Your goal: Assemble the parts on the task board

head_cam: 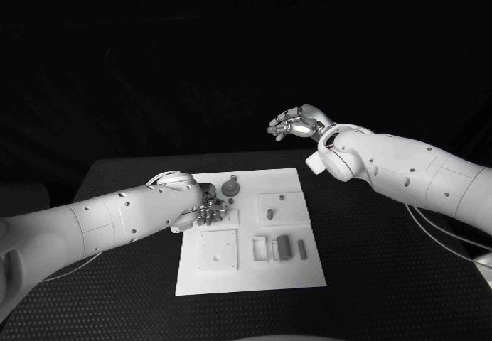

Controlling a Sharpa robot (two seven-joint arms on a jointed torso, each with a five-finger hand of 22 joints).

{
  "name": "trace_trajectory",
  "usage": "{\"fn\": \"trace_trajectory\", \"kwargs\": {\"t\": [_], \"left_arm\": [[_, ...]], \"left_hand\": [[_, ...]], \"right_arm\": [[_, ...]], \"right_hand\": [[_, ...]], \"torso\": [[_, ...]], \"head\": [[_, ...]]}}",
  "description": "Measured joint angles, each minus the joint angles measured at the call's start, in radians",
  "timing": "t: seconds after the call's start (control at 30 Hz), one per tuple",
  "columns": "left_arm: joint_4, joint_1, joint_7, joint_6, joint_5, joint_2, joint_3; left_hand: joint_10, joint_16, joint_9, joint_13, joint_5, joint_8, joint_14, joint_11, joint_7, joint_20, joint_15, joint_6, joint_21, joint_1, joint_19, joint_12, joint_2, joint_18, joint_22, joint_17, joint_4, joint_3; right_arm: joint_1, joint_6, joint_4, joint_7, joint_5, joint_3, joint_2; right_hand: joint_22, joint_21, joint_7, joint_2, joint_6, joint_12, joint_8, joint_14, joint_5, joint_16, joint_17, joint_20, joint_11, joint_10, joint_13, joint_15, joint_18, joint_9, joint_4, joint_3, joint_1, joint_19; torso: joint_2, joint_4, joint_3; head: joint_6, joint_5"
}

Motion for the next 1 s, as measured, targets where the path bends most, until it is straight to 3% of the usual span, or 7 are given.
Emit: {"fn": "trace_trajectory", "kwargs": {"t": [0.8, 1.0], "left_arm": [[-0.009, -0.005, 0.002, 0.014, -0.057, 0.015, 0.002], [-0.015, -0.005, 0.002, 0.019, -0.058, 0.020, 0.003]], "left_hand": [[0.005, 0.004, 0.005, 0.001, 0.014, 0.000, 0.004, 0.005, -0.003, -0.003, -0.004, 0.003, 0.004, 0.001, 0.006, 0.004, 0.000, 0.000, 0.010, -0.005, 0.002, 0.002], [0.005, 0.004, 0.006, 0.001, 0.000, 0.000, 0.004, 0.005, -0.005, -0.003, -0.004, 0.005, 0.005, 0.001, 0.007, 0.004, 0.000, 0.000, 0.013, -0.007, 0.002, 0.002]], "right_arm": [[-0.001, 0.003, -0.001, 0.000, 0.000, 0.000, -0.001], [-0.001, 0.004, -0.001, 0.000, 0.001, 0.000, 0.000]], "right_hand": [[0.000, 0.000, 0.000, 0.000, 0.000, -0.004, 0.000, 0.000, 0.000, -0.004, 0.002, 0.000, 0.004, 0.004, -0.002, 0.000, 0.000, -0.002, 0.000, 0.000, 0.000, 0.000], [0.000, -0.003, 0.000, 0.000, 0.000, -0.004, 0.000, 0.000, 0.000, -0.004, 0.002, 0.000, 0.004, 0.004, -0.002, 0.000, 0.000, -0.002, 0.000, 0.000, 0.000, 0.000]], "torso": [[0.000, -0.0007, 0.0007], [0.000, -0.0007, 0.0007]], "head": [[-0.004, 0.000], [-0.002, 0.000]]}}
